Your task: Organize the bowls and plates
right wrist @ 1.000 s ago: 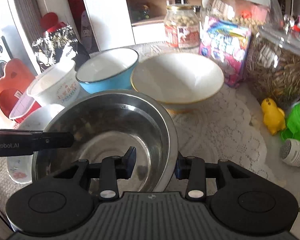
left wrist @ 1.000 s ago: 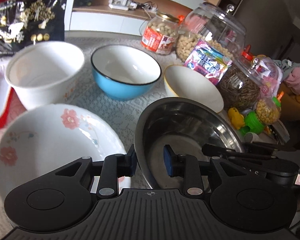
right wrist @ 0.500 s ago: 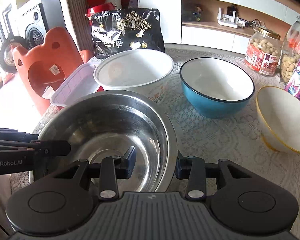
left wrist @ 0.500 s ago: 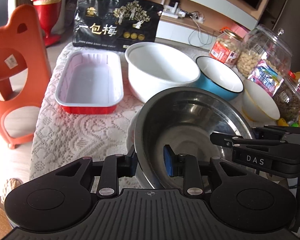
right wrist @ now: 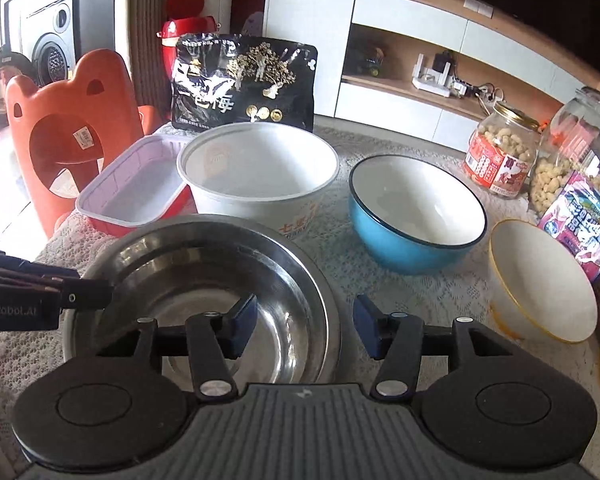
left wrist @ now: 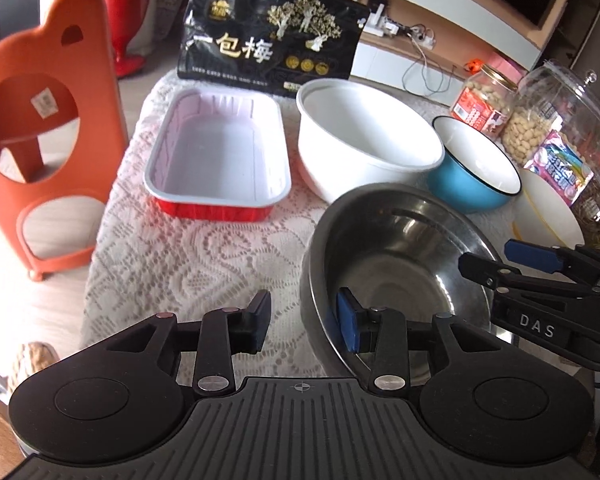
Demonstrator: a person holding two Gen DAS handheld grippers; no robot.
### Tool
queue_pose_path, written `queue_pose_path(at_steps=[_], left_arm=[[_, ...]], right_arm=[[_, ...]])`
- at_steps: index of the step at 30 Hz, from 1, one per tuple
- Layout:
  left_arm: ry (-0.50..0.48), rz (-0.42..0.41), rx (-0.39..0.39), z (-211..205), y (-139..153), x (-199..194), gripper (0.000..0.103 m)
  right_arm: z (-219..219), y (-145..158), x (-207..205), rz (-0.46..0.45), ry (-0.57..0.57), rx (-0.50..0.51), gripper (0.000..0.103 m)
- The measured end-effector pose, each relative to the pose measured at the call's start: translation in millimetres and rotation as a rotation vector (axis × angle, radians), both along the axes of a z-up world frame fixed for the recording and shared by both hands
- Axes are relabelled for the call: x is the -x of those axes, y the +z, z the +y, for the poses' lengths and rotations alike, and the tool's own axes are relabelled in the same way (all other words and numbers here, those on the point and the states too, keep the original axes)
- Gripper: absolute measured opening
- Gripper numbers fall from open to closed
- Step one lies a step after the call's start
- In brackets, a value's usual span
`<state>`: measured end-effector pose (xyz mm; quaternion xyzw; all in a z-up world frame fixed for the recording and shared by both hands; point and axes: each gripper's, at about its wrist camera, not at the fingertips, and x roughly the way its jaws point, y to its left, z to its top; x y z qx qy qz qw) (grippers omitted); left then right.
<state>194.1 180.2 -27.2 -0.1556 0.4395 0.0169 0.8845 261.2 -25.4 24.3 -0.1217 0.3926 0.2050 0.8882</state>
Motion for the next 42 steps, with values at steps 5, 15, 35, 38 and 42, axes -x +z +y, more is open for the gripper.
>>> queue_pose_path(at_steps=[5,15,35,38,42], left_arm=[[0.006,0.034,0.117,7,-14,-4,0.043],[-0.069,0.076,0.111,-12,-29,-12,0.037],[-0.073,0.125,0.02,-48,-22,-19,0.037],[-0.111,0.12,0.056,-59,-24,-21,0.037],[-0.132,0.108,0.047,-77,-24,-19,0.037]], right_arm=[[-3,-17,-10,0.072,-0.049,-0.038,0.063],[-27,-26,-17,0.125,-0.152,-0.14,0.065],[-71,-44,-38,0.371,-0.049,-0.331,0.053],[-92,-42,-33,0.356,-0.075,-0.334,0.052],[-119,-42,-17,0.348,-0.095,-0.343,0.052]])
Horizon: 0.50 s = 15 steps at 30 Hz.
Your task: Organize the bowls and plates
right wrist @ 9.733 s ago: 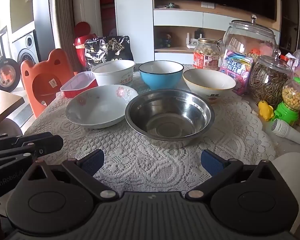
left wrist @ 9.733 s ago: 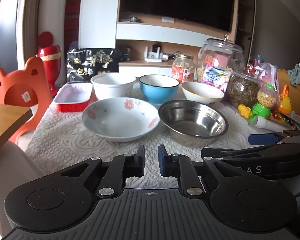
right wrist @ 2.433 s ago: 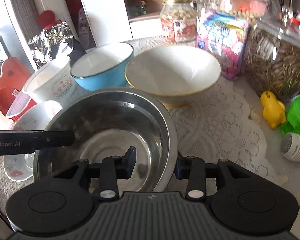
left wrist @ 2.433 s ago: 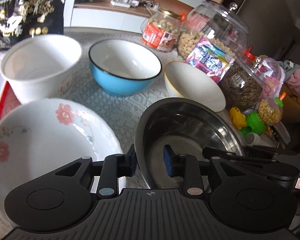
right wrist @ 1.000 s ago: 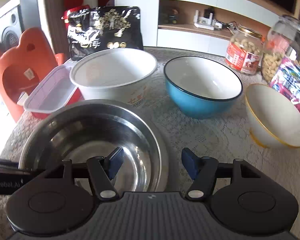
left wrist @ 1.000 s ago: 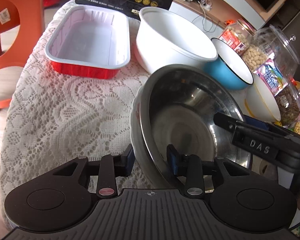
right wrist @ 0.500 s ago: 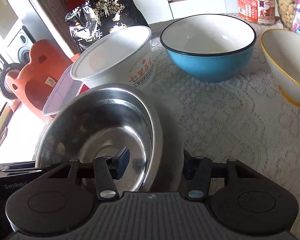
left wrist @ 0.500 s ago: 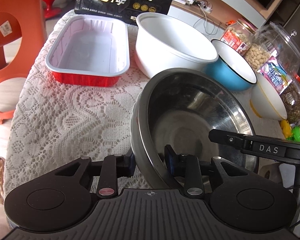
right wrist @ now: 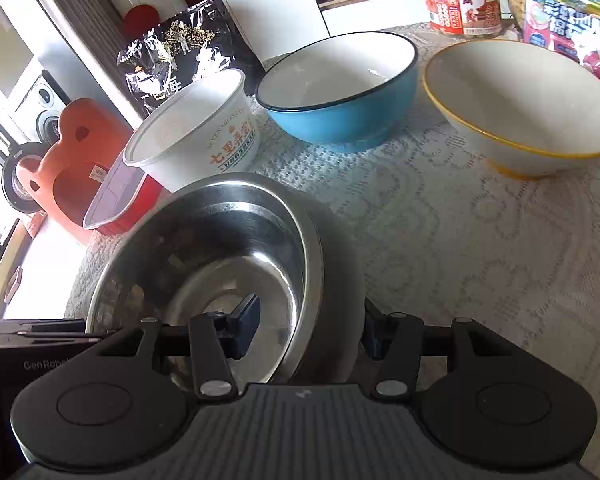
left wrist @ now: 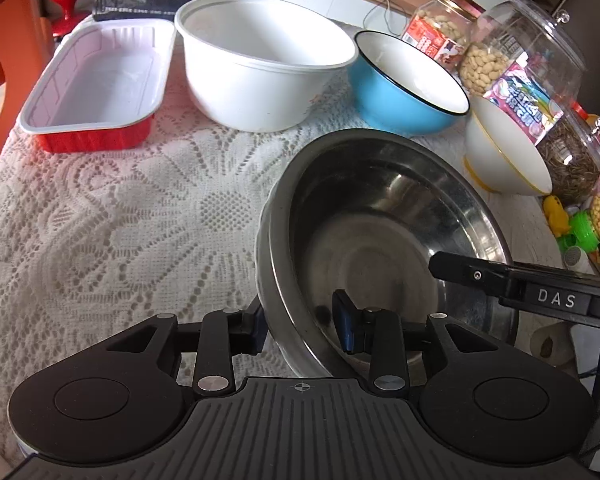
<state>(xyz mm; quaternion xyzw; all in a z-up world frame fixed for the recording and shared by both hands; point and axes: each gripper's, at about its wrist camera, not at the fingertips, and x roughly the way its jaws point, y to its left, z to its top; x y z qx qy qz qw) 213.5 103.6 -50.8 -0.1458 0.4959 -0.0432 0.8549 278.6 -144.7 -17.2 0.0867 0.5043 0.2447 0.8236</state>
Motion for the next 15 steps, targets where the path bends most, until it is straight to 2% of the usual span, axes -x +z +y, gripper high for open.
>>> queue_pose_path(at_steps=[6,9,15], left_arm=[[-0.007,-0.021,-0.034,-12,-3,-1,0.036],[0.002,-0.029,-0.006,-6,-3,0,0.034],[0.034,-0.082,0.068,6,-7,6,0.032]], right_arm=[[-3,7,15,-0.109,0.015,0.07,0.052],[-2,5,16,-0.129,0.012,0.08,0.052],[-1,-3,14,-0.109,0.006,0.071,0.052]])
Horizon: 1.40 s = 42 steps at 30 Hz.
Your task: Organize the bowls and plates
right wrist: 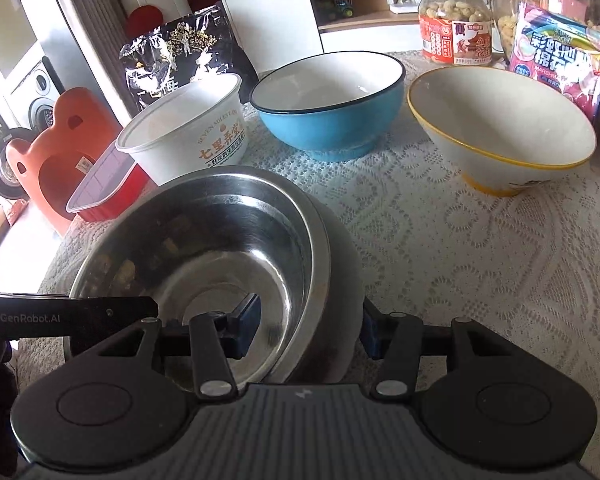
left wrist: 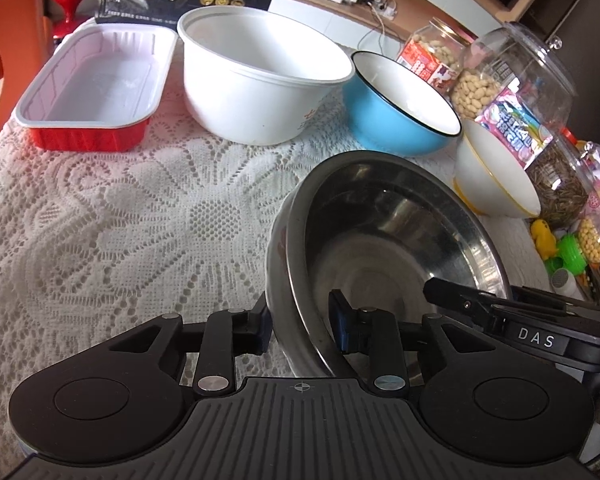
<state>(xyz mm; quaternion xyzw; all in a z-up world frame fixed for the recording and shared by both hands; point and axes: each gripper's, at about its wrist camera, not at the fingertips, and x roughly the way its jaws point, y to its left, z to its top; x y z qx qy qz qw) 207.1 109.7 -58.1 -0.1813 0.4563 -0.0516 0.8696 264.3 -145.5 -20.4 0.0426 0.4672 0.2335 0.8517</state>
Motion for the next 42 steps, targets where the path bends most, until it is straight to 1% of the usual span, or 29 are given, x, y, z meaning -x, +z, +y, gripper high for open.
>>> queue_pose_path(at_steps=[3,8,11,12,14,16,19,22,25,28,30,34,37,42], left_arm=[[-0.006,-0.01,-0.011,-1,-1,-1,0.032],[0.014,-0.021,-0.019,0,3,0,0.033],[0.006,-0.018,-0.066,-8,4,-2,0.034],[0.003,-0.014,-0.078,-10,4,-3,0.035],[0.006,-0.008,-0.071,-12,5,-7,0.04],[0.007,-0.002,-0.059,-12,6,-12,0.041],[-0.006,-0.001,-0.058,-13,5,-20,0.041],[-0.022,-0.007,-0.067,-18,4,-27,0.041],[-0.038,-0.014,-0.091,-22,4,-31,0.041],[-0.044,-0.009,-0.079,-19,4,-30,0.039],[-0.052,-0.043,-0.096,-18,8,-26,0.037],[-0.041,-0.111,-0.161,-18,23,-21,0.037],[-0.027,-0.138,-0.152,-17,32,-23,0.037],[-0.003,-0.082,-0.162,-15,30,-34,0.037]], right_arm=[[-3,0,-1,0.01,-0.004,-0.018,0.052],[-7,-2,-5,0.011,-0.018,-0.031,0.052],[-4,-6,-4,0.024,0.006,-0.032,0.051],[-3,-6,-3,0.014,0.017,-0.034,0.051],[0,-5,-1,0.004,0.017,-0.016,0.051],[-2,-5,-2,0.009,0.016,-0.023,0.051],[-7,-2,-6,0.019,0.0,-0.035,0.051],[-12,0,-8,0.012,-0.003,-0.022,0.051],[-15,-1,-7,0.004,0.017,-0.01,0.051],[-16,-1,-7,-0.002,0.039,-0.01,0.051],[-19,0,-8,-0.014,0.05,-0.015,0.051],[-28,6,-11,-0.079,0.041,-0.002,0.051],[-36,7,-14,-0.101,0.033,-0.017,0.051],[-38,0,-20,-0.066,0.051,-0.05,0.051]])
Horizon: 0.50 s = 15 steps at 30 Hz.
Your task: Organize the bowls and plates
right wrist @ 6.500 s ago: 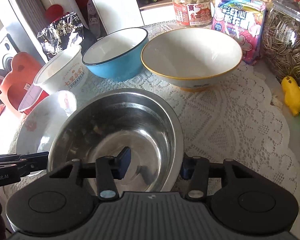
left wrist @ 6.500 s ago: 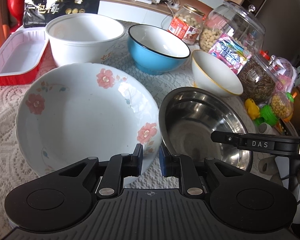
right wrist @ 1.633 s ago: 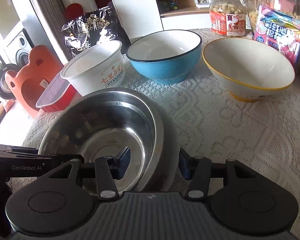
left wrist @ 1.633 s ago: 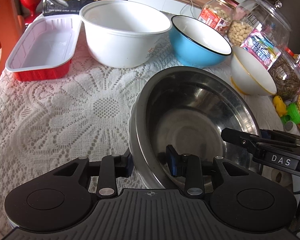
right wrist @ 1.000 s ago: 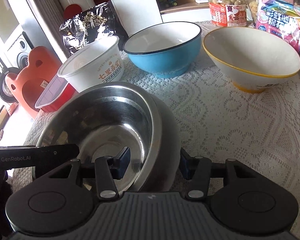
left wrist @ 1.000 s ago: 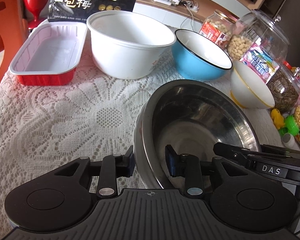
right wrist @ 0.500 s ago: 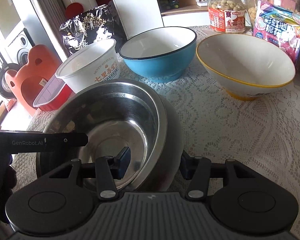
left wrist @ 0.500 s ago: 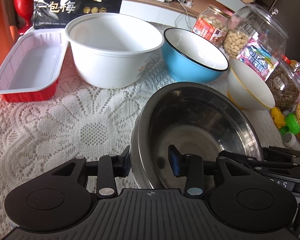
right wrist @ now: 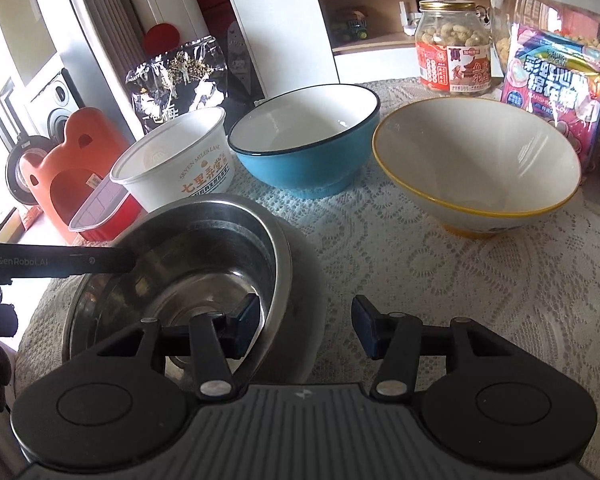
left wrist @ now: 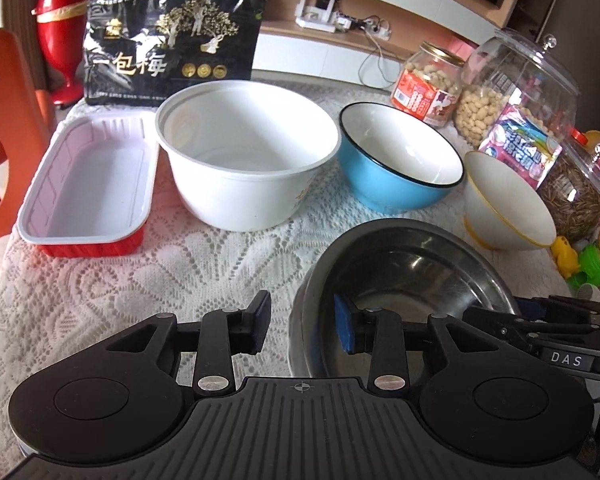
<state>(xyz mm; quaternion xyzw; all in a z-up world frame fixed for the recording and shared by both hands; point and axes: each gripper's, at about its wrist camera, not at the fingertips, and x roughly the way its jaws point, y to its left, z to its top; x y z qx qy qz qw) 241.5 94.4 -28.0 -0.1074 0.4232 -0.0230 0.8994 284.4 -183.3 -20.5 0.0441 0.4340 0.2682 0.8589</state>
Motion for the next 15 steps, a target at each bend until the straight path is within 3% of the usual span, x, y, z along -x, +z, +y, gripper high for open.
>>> queue_pose_path(at_steps=[4,9,11,15], left_arm=[[0.0,-0.04,0.004,0,13,0,0.037],[0.057,-0.2,-0.01,-5,50,-7,0.037],[0.053,-0.237,0.036,-9,61,-18,0.037],[-0.021,-0.152,0.232,-25,64,-59,0.037]], right_arm=[[-3,6,-4,-0.024,0.0,-0.009,0.051],[-12,28,-11,-0.118,-0.006,0.0,0.051],[-18,42,-15,-0.167,-0.026,-0.01,0.052],[-35,67,-28,-0.229,-0.079,-0.039,0.052]])
